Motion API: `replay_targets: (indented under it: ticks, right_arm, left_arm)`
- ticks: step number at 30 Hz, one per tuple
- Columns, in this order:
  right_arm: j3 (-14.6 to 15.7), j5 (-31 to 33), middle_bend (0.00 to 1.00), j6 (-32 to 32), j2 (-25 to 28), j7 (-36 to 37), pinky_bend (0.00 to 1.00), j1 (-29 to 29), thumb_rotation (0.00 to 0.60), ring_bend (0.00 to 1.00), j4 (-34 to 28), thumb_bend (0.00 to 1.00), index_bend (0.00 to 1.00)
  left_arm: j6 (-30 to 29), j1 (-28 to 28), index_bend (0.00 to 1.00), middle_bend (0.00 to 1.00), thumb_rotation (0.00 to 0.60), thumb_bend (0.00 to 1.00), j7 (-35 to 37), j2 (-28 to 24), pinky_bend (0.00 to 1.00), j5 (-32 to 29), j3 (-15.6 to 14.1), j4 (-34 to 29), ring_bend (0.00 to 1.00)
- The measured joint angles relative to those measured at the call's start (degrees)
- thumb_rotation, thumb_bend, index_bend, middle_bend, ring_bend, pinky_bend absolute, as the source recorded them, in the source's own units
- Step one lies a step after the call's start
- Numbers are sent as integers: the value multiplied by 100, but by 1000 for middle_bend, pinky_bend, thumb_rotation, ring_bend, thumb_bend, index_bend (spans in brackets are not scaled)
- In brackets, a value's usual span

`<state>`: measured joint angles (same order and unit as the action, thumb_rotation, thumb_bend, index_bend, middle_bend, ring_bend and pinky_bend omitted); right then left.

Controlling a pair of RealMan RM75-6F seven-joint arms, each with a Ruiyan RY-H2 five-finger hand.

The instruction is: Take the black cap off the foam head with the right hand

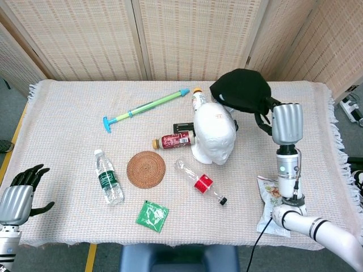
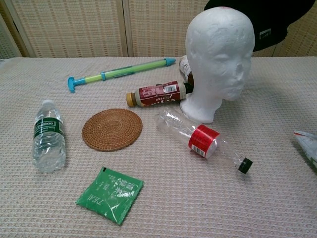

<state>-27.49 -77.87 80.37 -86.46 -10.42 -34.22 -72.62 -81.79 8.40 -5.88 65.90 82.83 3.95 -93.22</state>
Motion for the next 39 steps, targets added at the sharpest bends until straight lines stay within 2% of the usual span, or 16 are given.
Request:
replay_targets:
  ticks: [7, 14, 18, 23, 27, 29, 30, 31, 33, 34, 35, 37, 38, 39]
  right_arm:
    - [301, 16, 673, -28, 730, 162, 1000, 454, 600, 935, -405, 616, 807]
    - [978, -233, 674, -168, 1628, 461, 1000, 1013, 600, 935, -894, 616, 807]
    - [1310, -445, 673, -302, 1952, 600, 1000, 1177, 600, 935, -1058, 616, 808]
    - [1561, -574, 673, -582, 1963, 586, 1000, 1165, 600, 935, -1007, 617, 808]
    - [1658, -625, 673, -745, 1687, 499, 1000, 1052, 600, 932, -716, 610, 803]
    - [1688, -609, 665, -859, 1476, 421, 1000, 975, 600, 906, -490, 566, 753]
    - [1698, -579, 646, -933, 1380, 374, 1000, 942, 600, 874, -394, 513, 701]
    - [1706, -529, 601, -1021, 1300, 317, 1000, 913, 600, 805, -313, 419, 603]
    - [1724, -335, 448, -1276, 1182, 144, 931, 854, 600, 601, -236, 203, 338]
    - [1731, -224, 351, -1398, 1151, 56, 836, 832, 600, 473, -244, 101, 184]
    - [1740, -61, 245, -1566, 1125, -60, 684, 806, 595, 342, -285, 29, 62]
    - [1749, 192, 137, -1785, 1118, -197, 507, 775, 571, 206, -420, 0, 0]
    - [1752, 301, 90, -1862, 1128, -245, 432, 766, 546, 147, -512, 0, 0]
    - [1755, 404, 72, -1928, 1159, -289, 407, 763, 529, 124, -650, 0, 0]
  left_arm:
    - [38, 48, 214, 167, 600, 88, -51, 25, 206, 43, -10, -35, 170]
    - [52, 62, 214, 167, 600, 89, -135, 4, 205, 64, -35, -133, 170]
    - [52, 66, 214, 167, 600, 87, -194, -25, 205, 70, -44, -204, 170]
    - [52, 67, 214, 167, 600, 88, -246, -37, 205, 88, -68, -272, 170]
    - [52, 51, 214, 167, 600, 87, -290, -69, 205, 67, -86, -322, 170]
    - [44, 43, 214, 167, 600, 87, -301, -85, 205, 60, -89, -339, 170]
    - [34, 34, 214, 167, 600, 88, -307, -96, 205, 59, -94, -350, 170]
    - [27, 28, 214, 167, 600, 87, -310, -103, 205, 59, -97, -357, 170]
    - [20, 16, 213, 167, 600, 86, -316, -117, 204, 53, -107, -369, 170]
    - [19, 12, 213, 167, 600, 87, -318, -122, 204, 47, -109, -373, 170]
    - [19, 8, 213, 167, 600, 87, -319, -127, 204, 41, -111, -376, 170]
    - [10, -3, 212, 167, 600, 87, -313, -136, 204, 34, -114, -379, 170]
    - [10, -5, 212, 167, 600, 86, -309, -138, 204, 31, -115, -379, 170]
    - [9, -7, 212, 167, 600, 88, -302, -139, 204, 29, -116, -375, 170]
